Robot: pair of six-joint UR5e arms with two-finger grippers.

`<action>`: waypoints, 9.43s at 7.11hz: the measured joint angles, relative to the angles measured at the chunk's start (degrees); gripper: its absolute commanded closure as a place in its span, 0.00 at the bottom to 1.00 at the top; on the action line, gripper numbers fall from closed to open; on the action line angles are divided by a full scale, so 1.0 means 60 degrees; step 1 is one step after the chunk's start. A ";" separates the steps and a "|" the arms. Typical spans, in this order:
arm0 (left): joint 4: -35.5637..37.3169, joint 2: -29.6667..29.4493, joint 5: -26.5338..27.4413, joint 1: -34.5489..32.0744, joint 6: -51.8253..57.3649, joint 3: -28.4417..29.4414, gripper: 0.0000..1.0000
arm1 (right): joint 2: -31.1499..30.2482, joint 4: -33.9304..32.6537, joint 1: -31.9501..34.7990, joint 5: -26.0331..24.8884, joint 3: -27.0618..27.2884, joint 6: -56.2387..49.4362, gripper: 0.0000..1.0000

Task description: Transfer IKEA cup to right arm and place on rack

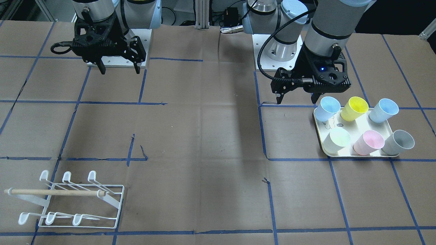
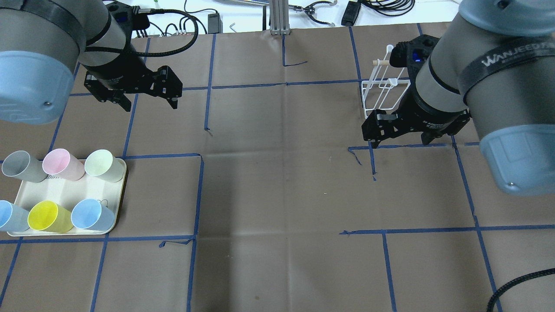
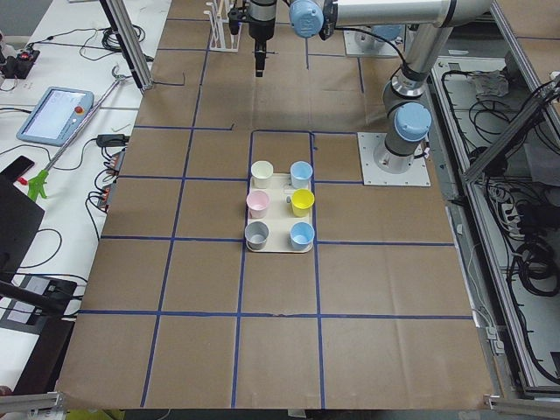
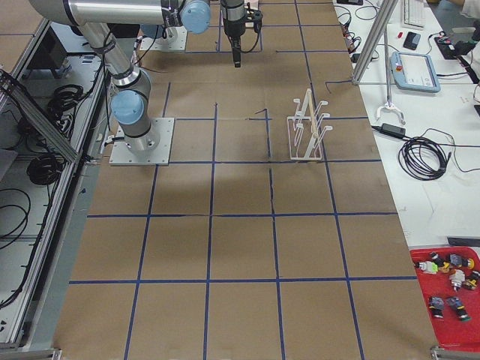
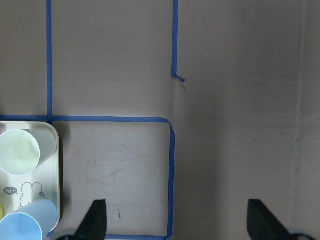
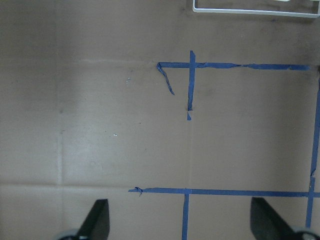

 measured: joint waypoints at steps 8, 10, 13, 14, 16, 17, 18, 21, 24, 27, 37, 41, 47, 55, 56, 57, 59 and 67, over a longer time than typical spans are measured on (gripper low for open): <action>0.0013 0.0004 -0.0014 -0.0014 0.0007 -0.0032 0.00 | 0.0007 -0.0004 -0.0008 0.0038 0.0001 0.0005 0.00; 0.0034 0.0028 -0.0047 0.0007 0.0056 -0.0152 0.00 | 0.0005 -0.0013 -0.0009 0.0034 0.0001 0.0003 0.00; -0.0003 0.0070 -0.0065 0.0927 0.1055 -0.0295 0.00 | 0.0007 -0.0015 0.0004 0.0028 0.0001 0.0000 0.00; -0.0045 0.0116 -0.0074 0.1548 0.1601 -0.0391 0.00 | 0.0020 -0.0015 0.0004 0.0029 0.0001 -0.0001 0.00; 0.0112 0.0226 -0.0068 0.2732 0.2938 -0.0883 0.01 | 0.0052 -0.0015 0.0003 0.0026 0.0001 -0.0001 0.00; 0.0253 0.0186 -0.0085 0.3269 0.3513 -0.1064 0.01 | 0.0052 -0.0015 0.0002 0.0033 0.0001 -0.0001 0.00; 0.0427 0.0098 -0.0115 0.3599 0.3792 -0.1199 0.01 | 0.0053 -0.0015 0.0002 0.0041 0.0001 -0.0001 0.00; 0.2473 -0.0268 -0.0136 0.3865 0.4196 -0.2397 0.01 | 0.0052 -0.0011 0.0005 0.0053 0.0000 0.0012 0.00; 0.4492 -0.1221 -0.0132 0.3891 0.4279 -0.3433 0.01 | 0.0052 -0.0015 0.0005 0.0048 0.0001 0.0001 0.00; 0.4722 -0.1811 -0.0067 0.3897 0.4313 -0.3561 0.01 | 0.0043 -0.0015 0.0006 0.0048 0.0001 0.0003 0.00; 0.4728 -0.2065 -0.0056 0.4327 0.4455 -0.3466 1.00 | 0.0043 -0.0006 0.0000 0.0001 0.0002 -0.0001 0.00; 0.3364 -0.0836 -0.0647 0.4357 0.4388 -0.2780 1.00 | 0.0038 -0.0007 0.0002 -0.0018 0.0002 0.0001 0.00; -0.0161 0.0431 -0.2165 0.4071 0.4368 -0.0812 1.00 | 0.0034 -0.2242 0.0005 0.0767 0.0662 0.1203 0.00; 0.5137 0.0415 -0.8248 0.3217 0.5849 -0.2467 1.00 | 0.0021 -1.1866 0.0019 0.3244 0.3539 0.9305 0.00; 0.6818 0.0369 -0.8756 0.3080 0.5839 -0.3254 1.00 | 0.0026 -1.2219 0.0032 0.3450 0.3567 1.0896 0.00; 0.8387 0.0305 -0.9367 0.3028 0.5835 -0.4055 0.99 | 0.0047 -1.2458 0.0041 0.3729 0.3625 1.2079 0.01; 1.0666 0.0210 -1.0646 0.3008 0.5850 -0.5334 0.99 | 0.0254 -1.2860 0.0054 0.4338 0.3761 1.3705 0.01; 1.7858 -0.2484 -1.1444 0.1547 0.2689 -0.5828 0.93 | 0.2823 -1.5402 0.0697 0.4727 0.3503 1.6484 0.00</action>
